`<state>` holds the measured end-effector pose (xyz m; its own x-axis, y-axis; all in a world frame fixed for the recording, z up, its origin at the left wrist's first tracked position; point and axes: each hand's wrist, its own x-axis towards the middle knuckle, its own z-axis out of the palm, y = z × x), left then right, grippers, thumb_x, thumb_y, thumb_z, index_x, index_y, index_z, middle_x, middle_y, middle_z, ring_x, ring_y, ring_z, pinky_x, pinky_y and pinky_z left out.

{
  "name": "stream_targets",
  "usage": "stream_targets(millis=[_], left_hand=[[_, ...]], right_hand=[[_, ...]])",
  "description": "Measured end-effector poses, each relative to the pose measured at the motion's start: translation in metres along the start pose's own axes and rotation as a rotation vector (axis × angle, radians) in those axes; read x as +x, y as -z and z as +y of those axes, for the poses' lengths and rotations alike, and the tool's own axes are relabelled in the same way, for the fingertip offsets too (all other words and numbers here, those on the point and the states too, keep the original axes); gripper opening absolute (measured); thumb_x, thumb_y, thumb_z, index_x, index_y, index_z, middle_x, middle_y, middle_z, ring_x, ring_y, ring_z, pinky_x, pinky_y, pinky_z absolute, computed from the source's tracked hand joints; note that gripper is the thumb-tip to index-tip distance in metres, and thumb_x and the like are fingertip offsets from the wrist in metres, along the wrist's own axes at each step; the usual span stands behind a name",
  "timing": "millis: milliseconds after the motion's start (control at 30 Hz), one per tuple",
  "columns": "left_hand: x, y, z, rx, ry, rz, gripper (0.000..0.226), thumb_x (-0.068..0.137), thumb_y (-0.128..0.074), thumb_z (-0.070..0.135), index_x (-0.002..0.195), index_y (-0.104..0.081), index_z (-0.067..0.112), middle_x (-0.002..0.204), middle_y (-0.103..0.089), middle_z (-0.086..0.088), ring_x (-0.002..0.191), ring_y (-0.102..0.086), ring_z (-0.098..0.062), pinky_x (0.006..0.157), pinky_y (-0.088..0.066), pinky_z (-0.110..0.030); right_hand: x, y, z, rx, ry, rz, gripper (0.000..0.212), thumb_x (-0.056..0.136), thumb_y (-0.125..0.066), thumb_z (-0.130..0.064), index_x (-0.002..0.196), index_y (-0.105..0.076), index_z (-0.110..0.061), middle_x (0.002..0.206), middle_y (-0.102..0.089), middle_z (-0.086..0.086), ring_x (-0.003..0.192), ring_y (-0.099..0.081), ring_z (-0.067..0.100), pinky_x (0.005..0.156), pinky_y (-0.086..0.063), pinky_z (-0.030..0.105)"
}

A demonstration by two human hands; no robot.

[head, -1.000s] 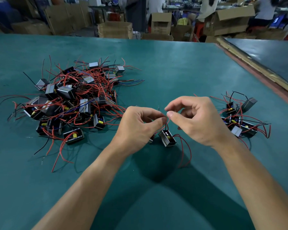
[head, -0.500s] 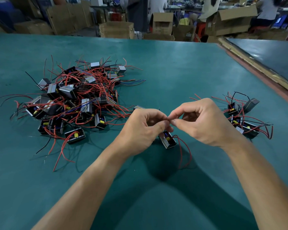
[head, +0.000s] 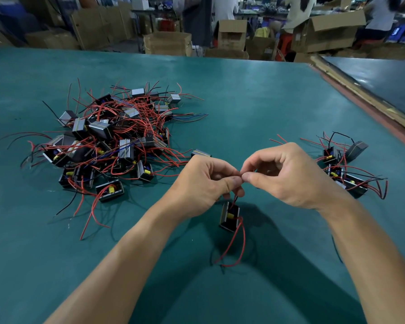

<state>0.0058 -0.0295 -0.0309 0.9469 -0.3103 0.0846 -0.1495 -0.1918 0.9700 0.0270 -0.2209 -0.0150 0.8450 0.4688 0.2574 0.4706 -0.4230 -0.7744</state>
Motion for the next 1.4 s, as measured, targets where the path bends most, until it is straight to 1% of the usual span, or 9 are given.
stream_targets(millis=[100, 333, 600, 733, 833, 933, 1033, 1200, 1400], left_hand=[[0.0, -0.002, 0.0, 0.019, -0.02, 0.004, 0.018, 0.09, -0.065, 0.0, 0.077, -0.07, 0.013, 0.062, -0.07, 0.004, 0.05, -0.058, 0.001, 0.051, -0.043, -0.011], [0.0, -0.003, -0.006, 0.202, -0.104, 0.052, 0.013, 0.086, -0.07, 0.006, 0.077, -0.073, 0.014, 0.068, -0.073, 0.002, 0.059, -0.063, -0.002, 0.06, -0.048, -0.016], [0.001, -0.003, -0.01, 0.202, -0.123, 0.083, 0.014, 0.086, -0.071, 0.007, 0.076, -0.072, 0.017, 0.067, -0.073, 0.002, 0.058, -0.063, -0.002, 0.059, -0.048, -0.016], [0.001, -0.005, -0.013, 0.305, -0.156, 0.129, 0.011, 0.085, -0.072, 0.013, 0.077, -0.074, 0.019, 0.067, -0.072, 0.007, 0.058, -0.064, -0.001, 0.061, -0.053, -0.022], [-0.001, -0.007, -0.013, 0.478, -0.275, 0.219, 0.009, 0.084, -0.069, 0.02, 0.078, -0.075, 0.022, 0.065, -0.07, 0.008, 0.057, -0.063, -0.008, 0.058, -0.051, -0.026], [0.0, -0.008, -0.015, 0.648, -0.405, 0.287, 0.012, 0.085, -0.065, 0.025, 0.082, -0.076, 0.021, 0.061, -0.068, -0.002, 0.058, -0.06, -0.026, 0.055, -0.047, -0.036], [0.0, -0.009, -0.014, 0.701, -0.431, 0.301, 0.015, 0.087, -0.063, 0.024, 0.084, -0.076, 0.019, 0.063, -0.069, -0.003, 0.061, -0.061, -0.028, 0.057, -0.048, -0.039], [0.004, -0.005, -0.008, 0.263, -0.099, 0.252, 0.016, 0.09, -0.064, 0.012, 0.079, -0.075, 0.017, 0.064, -0.071, 0.009, 0.054, -0.059, -0.007, 0.058, -0.048, -0.023], [0.004, 0.002, -0.001, -0.082, 0.108, 0.143, 0.019, 0.094, -0.06, 0.007, 0.079, -0.07, 0.01, 0.057, -0.061, 0.008, 0.058, -0.048, -0.01, 0.056, -0.039, -0.021]], right_hand=[[0.0, -0.002, 0.004, -0.031, -0.006, -0.021, 0.018, 0.088, -0.069, -0.007, 0.075, -0.069, -0.019, 0.062, -0.065, -0.009, 0.056, -0.054, 0.006, 0.054, -0.044, 0.02], [0.002, -0.003, 0.013, -0.042, -0.054, -0.088, 0.012, 0.091, -0.065, -0.018, 0.082, -0.067, -0.026, 0.071, -0.069, 0.005, 0.064, -0.062, 0.028, 0.063, -0.052, 0.043], [0.001, -0.004, 0.008, -0.067, -0.054, -0.042, 0.01, 0.088, -0.066, -0.023, 0.078, -0.067, -0.024, 0.067, -0.067, -0.003, 0.058, -0.058, 0.015, 0.056, -0.048, 0.029], [0.003, -0.009, 0.003, -0.114, -0.183, -0.085, 0.023, 0.093, -0.062, -0.015, 0.071, -0.064, -0.018, 0.053, -0.054, -0.005, 0.052, -0.048, 0.013, 0.053, -0.045, 0.037], [0.007, -0.017, -0.001, 0.089, -0.395, -0.054, 0.028, 0.094, -0.052, -0.006, 0.067, -0.058, -0.006, 0.049, -0.045, -0.005, 0.048, -0.041, 0.013, 0.045, -0.037, 0.026], [0.01, -0.021, -0.004, 0.32, -0.574, -0.055, 0.035, 0.09, -0.048, -0.005, 0.057, -0.049, -0.016, 0.052, -0.041, -0.004, 0.045, -0.035, 0.012, 0.042, -0.032, 0.021], [0.01, -0.02, -0.004, 0.409, -0.633, -0.02, 0.042, 0.089, -0.051, -0.007, 0.05, -0.046, -0.021, 0.052, -0.041, -0.004, 0.043, -0.035, 0.011, 0.04, -0.033, 0.021], [0.011, -0.026, 0.001, 0.321, -0.373, 0.151, 0.027, 0.089, -0.059, -0.004, 0.064, -0.061, -0.012, 0.053, -0.052, -0.002, 0.046, -0.043, 0.012, 0.044, -0.04, 0.02], [0.008, -0.022, 0.007, 0.064, -0.006, 0.229, 0.013, 0.084, -0.072, -0.012, 0.074, -0.073, -0.019, 0.061, -0.065, -0.004, 0.052, -0.049, 0.009, 0.048, -0.042, 0.031]])
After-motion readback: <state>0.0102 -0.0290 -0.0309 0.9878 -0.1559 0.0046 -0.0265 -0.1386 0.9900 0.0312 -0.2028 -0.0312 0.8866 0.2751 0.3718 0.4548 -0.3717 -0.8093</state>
